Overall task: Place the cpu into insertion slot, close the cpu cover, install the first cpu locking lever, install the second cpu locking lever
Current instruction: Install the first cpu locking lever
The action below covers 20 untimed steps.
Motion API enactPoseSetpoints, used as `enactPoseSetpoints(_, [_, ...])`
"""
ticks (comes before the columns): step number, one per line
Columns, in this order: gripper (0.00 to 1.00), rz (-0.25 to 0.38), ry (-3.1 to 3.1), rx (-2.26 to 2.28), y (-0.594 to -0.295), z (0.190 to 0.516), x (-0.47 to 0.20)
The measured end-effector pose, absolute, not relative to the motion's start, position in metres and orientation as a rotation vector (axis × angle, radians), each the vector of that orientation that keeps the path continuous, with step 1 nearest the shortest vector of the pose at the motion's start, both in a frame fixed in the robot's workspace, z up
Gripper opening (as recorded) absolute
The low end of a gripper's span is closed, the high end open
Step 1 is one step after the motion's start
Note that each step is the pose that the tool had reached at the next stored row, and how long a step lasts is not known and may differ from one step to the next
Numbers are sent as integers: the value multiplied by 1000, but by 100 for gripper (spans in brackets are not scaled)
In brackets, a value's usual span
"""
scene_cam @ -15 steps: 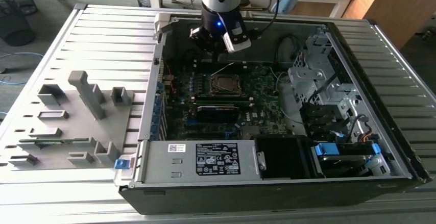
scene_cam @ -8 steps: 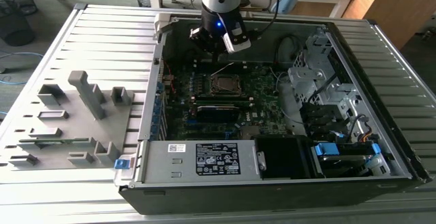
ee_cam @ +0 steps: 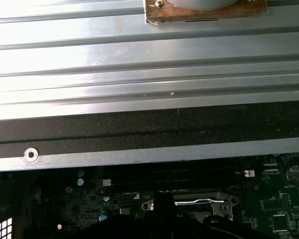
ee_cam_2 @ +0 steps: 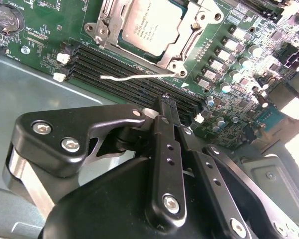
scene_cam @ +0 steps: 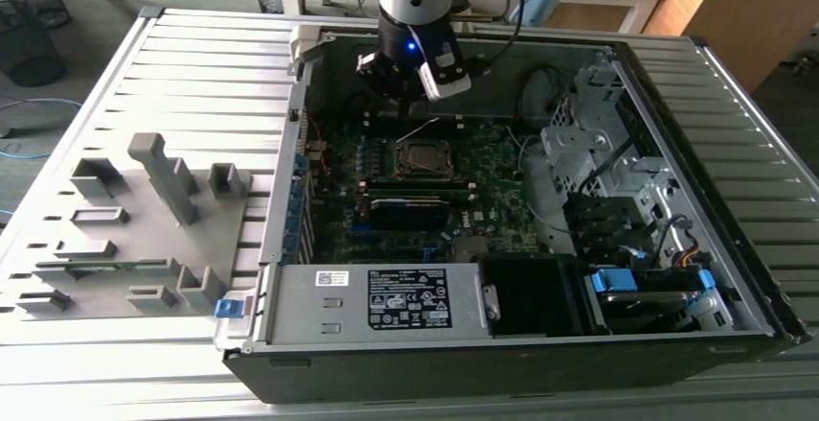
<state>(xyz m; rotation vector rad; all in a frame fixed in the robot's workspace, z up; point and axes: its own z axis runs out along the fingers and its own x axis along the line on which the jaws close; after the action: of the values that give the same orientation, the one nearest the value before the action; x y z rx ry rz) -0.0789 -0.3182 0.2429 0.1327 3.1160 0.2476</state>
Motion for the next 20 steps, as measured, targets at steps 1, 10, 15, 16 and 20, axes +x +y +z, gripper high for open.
enactPoseSetpoints(1, [11, 248, 3116, 133, -318, 243, -79])
enactPoseSetpoints(10, [11, 248, 3114, 150, -318, 242, -75])
enactPoseSetpoints(15, [11, 248, 3113, 165, -318, 240, -72])
enactPoseSetpoints(16, [11, 248, 3113, 166, -318, 239, -71])
enactPoseSetpoints(20, [11, 248, 3112, 168, -318, 238, -67])
